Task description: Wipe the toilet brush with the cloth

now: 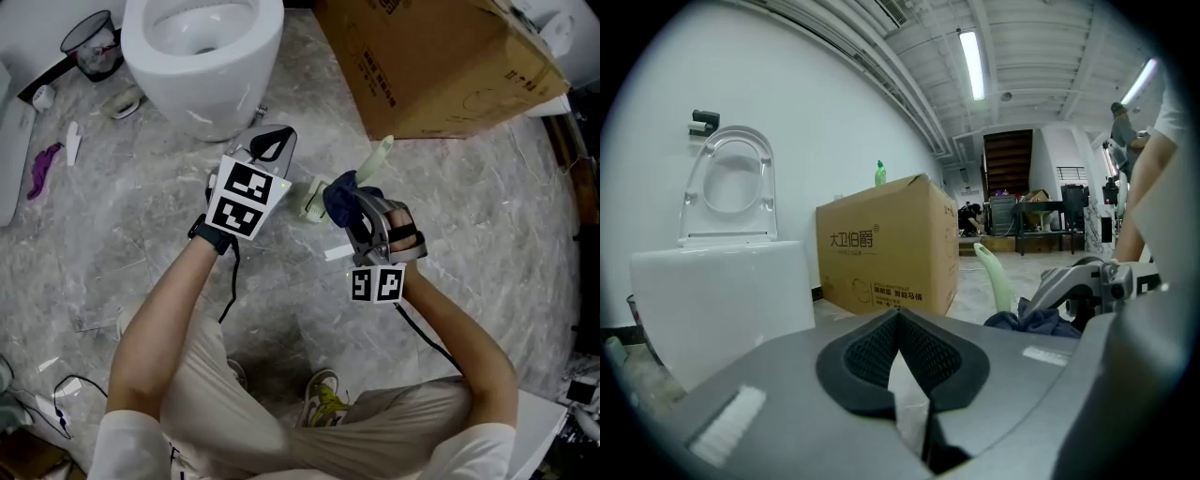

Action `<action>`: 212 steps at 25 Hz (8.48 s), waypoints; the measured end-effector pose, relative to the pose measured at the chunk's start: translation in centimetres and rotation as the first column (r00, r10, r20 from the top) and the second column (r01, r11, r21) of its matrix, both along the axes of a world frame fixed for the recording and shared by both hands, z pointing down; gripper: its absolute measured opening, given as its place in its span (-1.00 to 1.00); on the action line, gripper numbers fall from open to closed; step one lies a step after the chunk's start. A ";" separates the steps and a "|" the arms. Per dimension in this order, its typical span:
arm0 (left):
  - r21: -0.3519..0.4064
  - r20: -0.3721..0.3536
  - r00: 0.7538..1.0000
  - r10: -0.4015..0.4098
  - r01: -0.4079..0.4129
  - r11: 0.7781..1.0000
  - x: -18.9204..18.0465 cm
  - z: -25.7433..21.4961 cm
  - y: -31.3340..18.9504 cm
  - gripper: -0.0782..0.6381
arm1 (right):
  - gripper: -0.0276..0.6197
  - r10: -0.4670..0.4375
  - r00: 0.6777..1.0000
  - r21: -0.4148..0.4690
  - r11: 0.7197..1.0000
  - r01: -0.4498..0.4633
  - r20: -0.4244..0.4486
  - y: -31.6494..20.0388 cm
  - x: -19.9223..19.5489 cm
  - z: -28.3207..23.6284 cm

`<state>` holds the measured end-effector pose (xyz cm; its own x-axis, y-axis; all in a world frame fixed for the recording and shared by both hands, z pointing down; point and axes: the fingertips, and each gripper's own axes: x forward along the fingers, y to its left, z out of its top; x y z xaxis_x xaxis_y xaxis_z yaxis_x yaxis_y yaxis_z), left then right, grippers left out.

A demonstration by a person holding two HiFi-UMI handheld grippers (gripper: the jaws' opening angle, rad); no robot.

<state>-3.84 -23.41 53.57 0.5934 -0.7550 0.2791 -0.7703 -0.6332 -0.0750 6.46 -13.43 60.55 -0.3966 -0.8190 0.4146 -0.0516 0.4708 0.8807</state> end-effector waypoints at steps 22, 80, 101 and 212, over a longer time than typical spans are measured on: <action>-0.015 0.056 0.998 0.012 -0.011 1.000 0.9 0.5 0.8 -0.79 | -0.36 -0.065 0.992 -0.137 0.989 0.050 -0.105 0.5 0.3 7.0; -0.052 0.018 1.000 -0.025 0.026 0.998 1.4 -0.1 0.1 -0.78 | -0.37 -0.037 0.903 -0.107 0.994 -0.011 -0.427 -3.2 4.9 15.4; -0.082 0.095 0.995 -0.009 0.017 0.996 0.4 2.4 0.3 -0.78 | -0.37 0.668 0.696 -0.288 0.743 -0.604 0.263 -2.8 3.5 17.0; 0.247 -0.033 0.988 0.149 -0.136 0.959 11.2 -9.4 3.9 -0.78 | -0.37 0.524 0.520 -0.273 0.831 -0.484 0.674 -6.1 14.5 -10.2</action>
<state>7.41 -19.48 44.17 0.7087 -0.7026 0.0636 -0.6801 -0.7044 -0.2035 20.97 -19.56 50.33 -0.1015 -0.9653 0.2405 -0.8743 0.2019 0.4414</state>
